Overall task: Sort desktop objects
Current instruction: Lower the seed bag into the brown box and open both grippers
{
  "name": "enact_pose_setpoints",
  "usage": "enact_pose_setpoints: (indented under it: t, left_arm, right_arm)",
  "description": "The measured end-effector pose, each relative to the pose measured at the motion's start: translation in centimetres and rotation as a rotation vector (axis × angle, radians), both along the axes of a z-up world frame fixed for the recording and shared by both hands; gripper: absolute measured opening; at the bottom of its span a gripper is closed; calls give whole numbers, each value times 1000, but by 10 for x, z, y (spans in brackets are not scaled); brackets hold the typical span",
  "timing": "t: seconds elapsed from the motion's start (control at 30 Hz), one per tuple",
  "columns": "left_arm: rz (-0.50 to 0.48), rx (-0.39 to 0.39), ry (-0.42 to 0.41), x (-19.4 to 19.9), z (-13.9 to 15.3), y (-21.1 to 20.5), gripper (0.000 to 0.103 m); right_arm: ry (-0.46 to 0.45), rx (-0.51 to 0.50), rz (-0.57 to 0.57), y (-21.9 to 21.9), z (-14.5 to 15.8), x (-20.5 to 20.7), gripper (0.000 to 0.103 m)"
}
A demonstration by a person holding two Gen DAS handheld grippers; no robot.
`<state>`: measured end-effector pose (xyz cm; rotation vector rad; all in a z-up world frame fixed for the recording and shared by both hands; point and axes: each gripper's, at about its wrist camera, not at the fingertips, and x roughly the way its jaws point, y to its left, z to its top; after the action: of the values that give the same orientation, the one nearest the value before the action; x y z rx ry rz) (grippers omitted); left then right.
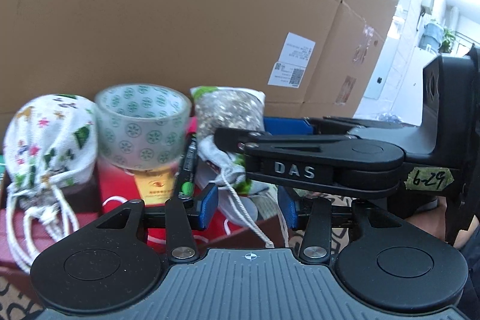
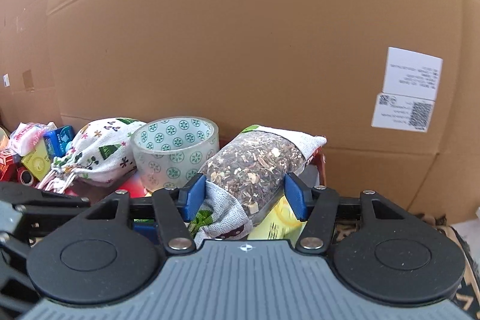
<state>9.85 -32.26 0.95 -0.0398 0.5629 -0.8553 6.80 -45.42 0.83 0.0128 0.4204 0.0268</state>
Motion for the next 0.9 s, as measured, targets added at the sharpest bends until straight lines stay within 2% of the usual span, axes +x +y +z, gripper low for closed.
enact_pose_setpoints:
  t: [0.1, 0.17, 0.2, 0.23, 0.4, 0.5, 0.63, 0.9]
  left_arm:
    - [15, 11, -10, 2, -3, -3, 60]
    - [21, 13, -11, 2, -5, -1, 60]
    - [27, 7, -10, 1, -6, 2, 60]
    - [38, 0, -12, 0, -7, 6, 63]
    - [63, -44, -22, -7, -5, 18, 72]
    - [92, -55, -46, -18, 0, 23, 89]
    - [101, -47, -96, -32, 4, 29, 91]
    - [145, -62, -92, -58, 0, 56, 100]
  right_arm:
    - [5, 24, -3, -5, -1, 11, 64]
    - [3, 36, -11, -5, -2, 8, 67]
    - [-2, 35, -16, -4, -3, 5, 71]
    - [-9, 27, -25, -3, -3, 2, 76]
    - [-36, 32, -46, 1, 1, -16, 79]
    - [-55, -4, -68, 5, 7, -26, 82]
    - [-62, 1, -98, 6, 11, -39, 84]
    - [-50, 47, -158, 13, 4, -62, 90]
